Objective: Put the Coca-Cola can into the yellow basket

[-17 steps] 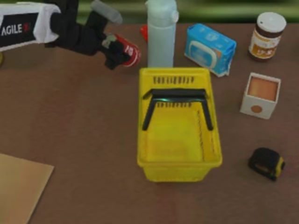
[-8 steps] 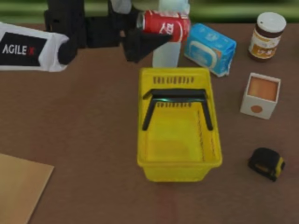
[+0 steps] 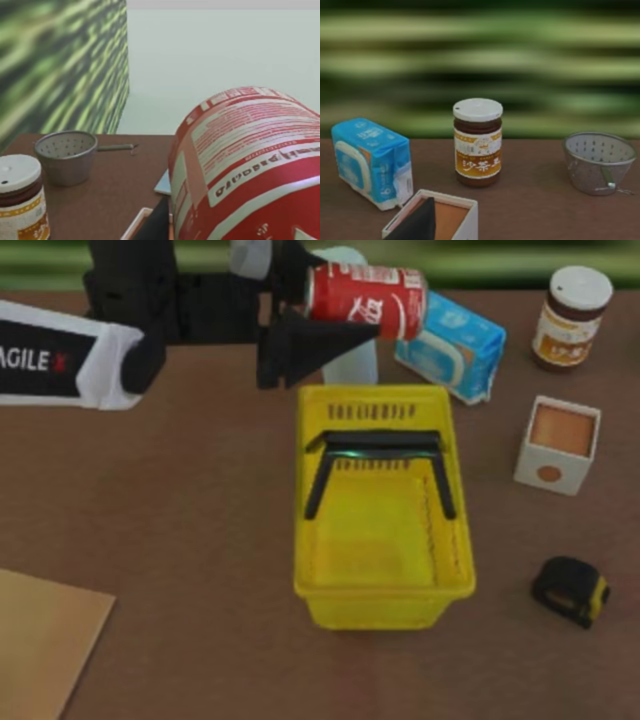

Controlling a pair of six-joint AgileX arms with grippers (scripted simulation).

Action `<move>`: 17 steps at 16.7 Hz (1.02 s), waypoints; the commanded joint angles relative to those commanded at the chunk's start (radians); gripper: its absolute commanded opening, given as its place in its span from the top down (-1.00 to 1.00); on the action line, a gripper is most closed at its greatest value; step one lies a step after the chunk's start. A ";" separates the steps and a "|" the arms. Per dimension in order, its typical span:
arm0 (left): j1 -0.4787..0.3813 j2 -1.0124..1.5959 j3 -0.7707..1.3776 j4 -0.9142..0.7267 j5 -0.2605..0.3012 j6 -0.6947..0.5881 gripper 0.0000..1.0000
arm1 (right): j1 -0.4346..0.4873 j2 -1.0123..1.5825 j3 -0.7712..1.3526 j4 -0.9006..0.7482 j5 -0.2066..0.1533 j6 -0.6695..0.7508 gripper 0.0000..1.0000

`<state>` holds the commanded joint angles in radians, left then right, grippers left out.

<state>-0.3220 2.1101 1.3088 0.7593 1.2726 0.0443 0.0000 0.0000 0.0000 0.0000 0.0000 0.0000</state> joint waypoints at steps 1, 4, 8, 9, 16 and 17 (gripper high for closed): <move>0.000 0.000 0.000 0.000 0.000 0.000 1.00 | 0.000 0.000 0.000 0.000 0.000 0.000 -1.00; 0.006 0.007 0.003 0.002 -0.001 0.002 1.00 | 0.000 0.000 0.000 0.000 0.000 0.000 -1.00; 0.011 0.099 -0.015 0.113 0.003 0.000 1.00 | 0.000 0.000 0.000 0.000 0.000 0.000 -1.00; 0.013 0.132 -0.023 0.157 0.004 -0.001 1.00 | 0.000 0.000 0.000 0.000 0.000 0.000 -1.00; 0.026 0.256 -0.058 0.319 0.002 -0.005 1.00 | 0.000 0.000 0.000 0.000 0.000 0.000 -1.00; 0.026 0.256 -0.058 0.319 0.002 -0.005 1.00 | 0.000 0.000 0.000 0.000 0.000 0.000 -1.00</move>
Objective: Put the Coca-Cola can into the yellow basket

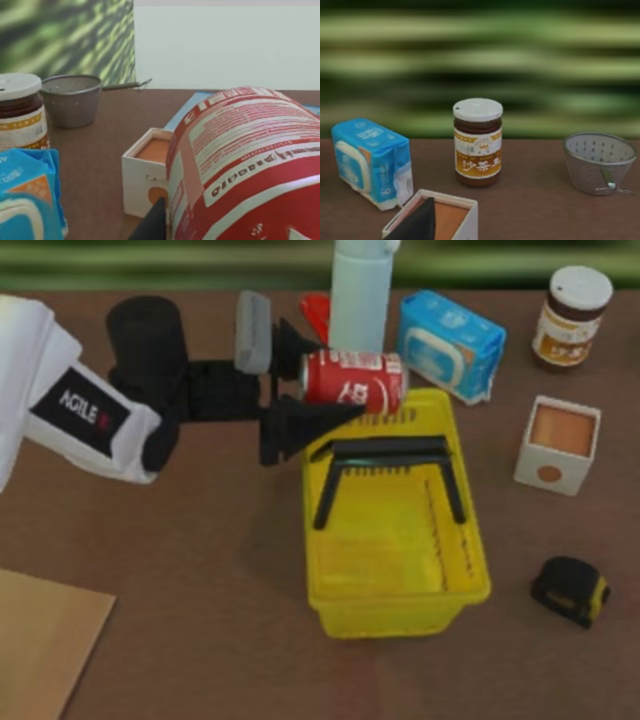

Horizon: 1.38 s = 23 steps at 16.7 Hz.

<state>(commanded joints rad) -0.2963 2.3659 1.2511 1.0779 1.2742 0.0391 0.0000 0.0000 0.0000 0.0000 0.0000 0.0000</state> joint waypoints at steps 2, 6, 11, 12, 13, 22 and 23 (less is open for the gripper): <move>0.000 0.000 0.000 0.000 0.000 0.000 0.85 | 0.000 0.000 0.000 0.000 0.000 0.000 -1.00; 0.000 0.000 0.000 0.000 0.000 0.000 0.25 | 0.000 0.000 0.000 0.000 0.000 0.000 -1.00; 0.000 0.000 0.000 0.000 0.000 0.000 -0.51 | 0.000 0.000 0.000 0.000 0.000 0.000 -1.00; 0.000 0.000 0.000 0.000 0.000 0.000 -0.66 | 0.000 0.000 0.000 0.000 0.000 0.000 -1.00; 0.000 0.000 0.000 0.000 0.000 0.000 -0.81 | 0.000 0.000 0.000 0.000 0.000 0.000 -1.00; 0.000 0.000 0.000 0.000 0.000 0.000 -1.00 | 0.000 0.000 0.000 0.000 0.000 0.000 -1.00; -0.003 -0.002 0.001 -0.001 -0.002 0.001 -1.00 | 0.000 0.000 0.000 0.000 0.000 0.000 -1.00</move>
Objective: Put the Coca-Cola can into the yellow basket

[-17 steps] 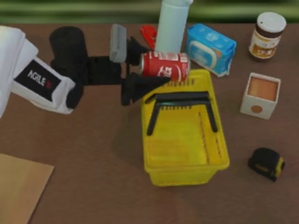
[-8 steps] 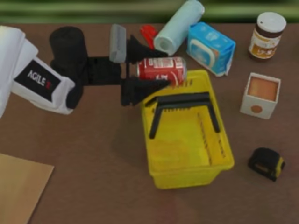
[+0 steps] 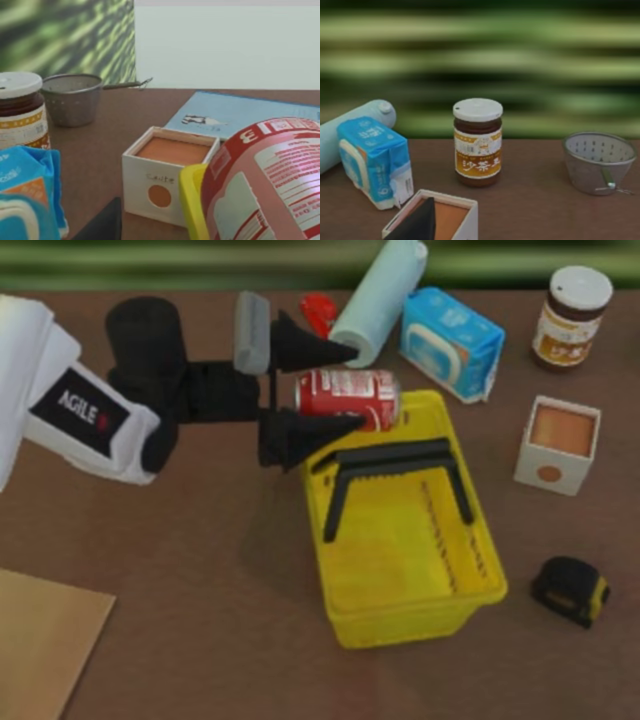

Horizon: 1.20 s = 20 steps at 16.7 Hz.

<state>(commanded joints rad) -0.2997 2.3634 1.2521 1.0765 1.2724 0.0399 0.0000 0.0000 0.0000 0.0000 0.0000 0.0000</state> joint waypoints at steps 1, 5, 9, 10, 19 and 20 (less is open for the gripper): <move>0.000 0.000 0.000 0.000 0.000 0.000 -1.00 | 0.000 0.000 0.000 0.000 0.000 0.000 -1.00; 0.021 -0.078 -0.025 -0.034 -0.052 -0.021 -1.00 | 0.033 0.092 0.075 -0.062 -0.008 -0.039 -1.00; 0.067 -0.297 -0.098 -0.124 -0.178 -0.067 -1.00 | 0.104 0.323 0.264 -0.218 -0.017 -0.140 -1.00; 0.080 -0.367 -0.122 -0.153 -0.216 -0.080 -1.00 | 0.125 0.397 0.326 -0.267 -0.019 -0.172 -1.00; 0.213 -1.247 -0.538 -0.548 -0.678 -0.161 -1.00 | 0.364 1.214 1.043 -0.808 -0.026 -0.541 -1.00; 0.226 -1.350 -0.598 -0.599 -0.732 -0.162 -1.00 | 0.392 1.309 1.131 -0.870 -0.026 -0.585 -1.00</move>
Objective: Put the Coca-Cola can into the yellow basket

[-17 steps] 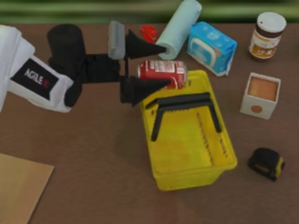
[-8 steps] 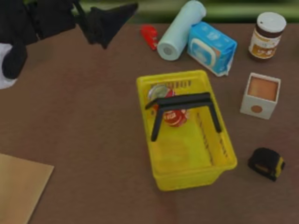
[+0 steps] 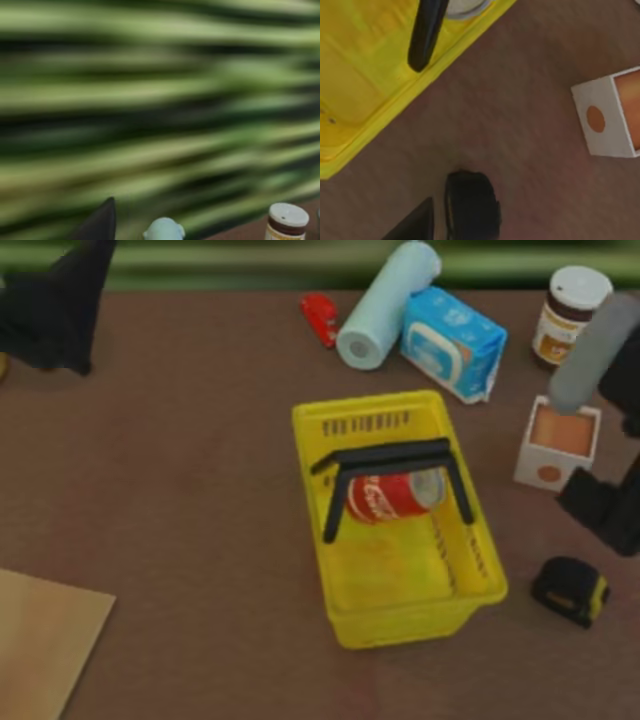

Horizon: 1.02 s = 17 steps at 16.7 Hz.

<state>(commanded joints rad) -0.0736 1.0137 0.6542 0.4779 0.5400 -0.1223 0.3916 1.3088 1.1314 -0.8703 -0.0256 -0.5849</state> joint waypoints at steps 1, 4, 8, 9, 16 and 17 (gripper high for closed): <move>0.013 -0.109 -0.065 -0.054 -0.058 0.001 -1.00 | 0.028 0.094 0.088 -0.061 0.001 -0.044 -1.00; 0.044 -0.405 -0.245 -0.196 -0.211 0.018 -1.00 | 0.106 0.358 0.346 -0.232 0.004 -0.170 -1.00; 0.073 -0.732 -0.451 -0.346 -0.378 0.059 -1.00 | 0.196 0.652 0.655 -0.417 0.013 -0.316 -1.00; 0.078 -0.793 -0.492 -0.374 -0.411 0.070 -1.00 | 0.214 0.710 0.720 -0.453 0.016 -0.346 -1.00; 0.094 -1.014 -0.654 -0.478 -0.540 0.122 -1.00 | 0.280 0.915 0.969 -0.576 0.029 -0.456 -1.00; 0.094 -1.014 -0.654 -0.478 -0.540 0.122 -1.00 | 0.280 0.915 0.969 -0.576 0.029 -0.456 -1.00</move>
<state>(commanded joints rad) 0.0200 0.0000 0.0000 0.0000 0.0000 0.0000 0.6720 2.2240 2.1000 -1.4468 0.0034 -1.0409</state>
